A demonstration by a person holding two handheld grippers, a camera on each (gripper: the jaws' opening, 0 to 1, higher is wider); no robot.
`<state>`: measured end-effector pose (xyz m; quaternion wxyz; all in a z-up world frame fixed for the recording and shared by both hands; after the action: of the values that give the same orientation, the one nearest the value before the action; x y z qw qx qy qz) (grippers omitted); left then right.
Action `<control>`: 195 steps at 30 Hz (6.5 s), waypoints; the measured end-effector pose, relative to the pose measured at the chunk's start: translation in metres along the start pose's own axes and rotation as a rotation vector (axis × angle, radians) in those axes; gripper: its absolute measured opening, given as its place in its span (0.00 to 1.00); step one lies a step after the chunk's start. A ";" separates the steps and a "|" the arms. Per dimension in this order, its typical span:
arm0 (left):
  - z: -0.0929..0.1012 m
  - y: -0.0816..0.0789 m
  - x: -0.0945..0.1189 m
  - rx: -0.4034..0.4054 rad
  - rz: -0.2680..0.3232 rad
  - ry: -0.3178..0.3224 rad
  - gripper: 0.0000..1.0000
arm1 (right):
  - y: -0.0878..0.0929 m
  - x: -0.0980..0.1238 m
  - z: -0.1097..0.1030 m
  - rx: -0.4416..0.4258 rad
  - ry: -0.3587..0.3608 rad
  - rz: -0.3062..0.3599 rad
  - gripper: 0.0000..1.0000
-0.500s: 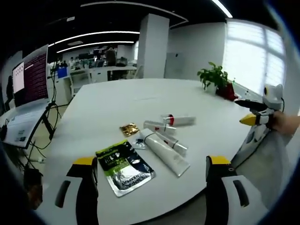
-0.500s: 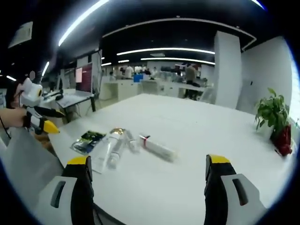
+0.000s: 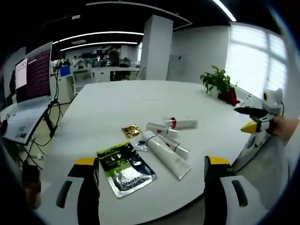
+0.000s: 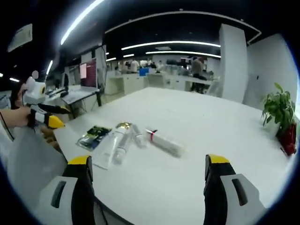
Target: Arrange the skincare products in the storage area until every visible bottle or jar stands upright without overlapping.
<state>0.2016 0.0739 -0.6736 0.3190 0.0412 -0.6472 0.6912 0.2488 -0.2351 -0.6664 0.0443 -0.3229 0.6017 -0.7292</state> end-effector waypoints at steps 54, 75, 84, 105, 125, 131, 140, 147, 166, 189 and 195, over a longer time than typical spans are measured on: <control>-0.003 0.006 -0.003 -0.020 -0.046 0.003 0.74 | 0.004 -0.178 0.046 0.431 -0.291 -0.362 0.58; -0.004 0.005 -0.003 0.004 -0.041 -0.013 0.73 | 0.014 -0.222 0.037 0.558 -0.414 -0.499 0.45; -0.006 0.006 -0.002 0.010 -0.039 -0.016 0.73 | 0.017 -0.226 0.032 0.595 -0.451 -0.534 0.36; -0.006 0.006 0.000 0.011 -0.040 -0.010 0.72 | 0.025 -0.241 0.027 0.711 -0.507 -0.604 0.28; -0.007 0.007 -0.002 0.012 -0.044 -0.016 0.71 | 0.035 -0.254 0.023 0.859 -0.585 -0.753 0.29; -0.005 0.007 -0.003 0.009 -0.050 -0.013 0.71 | 0.036 -0.253 0.025 0.825 -0.573 -0.763 0.28; -0.005 0.007 -0.003 0.006 -0.051 -0.010 0.70 | 0.033 -0.255 0.029 0.739 -0.459 -0.569 0.27; -0.003 0.008 -0.004 -0.005 -0.054 -0.002 0.70 | 0.038 -0.241 0.030 0.681 -0.408 -0.499 0.26; 0.004 0.007 -0.006 -0.034 -0.068 0.032 0.69 | 0.018 -0.172 0.027 0.392 -0.262 -0.236 0.25; 0.045 -0.040 -0.022 0.078 0.062 0.190 0.68 | -0.032 -0.092 -0.008 0.187 -0.217 -0.004 0.26; 0.071 -0.061 -0.040 0.206 0.124 0.302 0.67 | -0.042 -0.076 -0.031 0.202 -0.245 0.042 0.26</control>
<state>0.2380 -0.0095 -0.6284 0.3633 -0.0707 -0.5191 0.7704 0.3058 -0.1628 -0.6624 0.1648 -0.3908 0.5219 -0.7401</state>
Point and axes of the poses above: the point that each gripper's makers call its tool centre point, and the gripper's own axes: x roughly backward along the fingers, z roughly to its right, y roughly out of its underside, the point moved 3 cm from there along x, roughly backward along the fingers, and after that the axes turned 5 degrees about y, right-handed, at the moved point
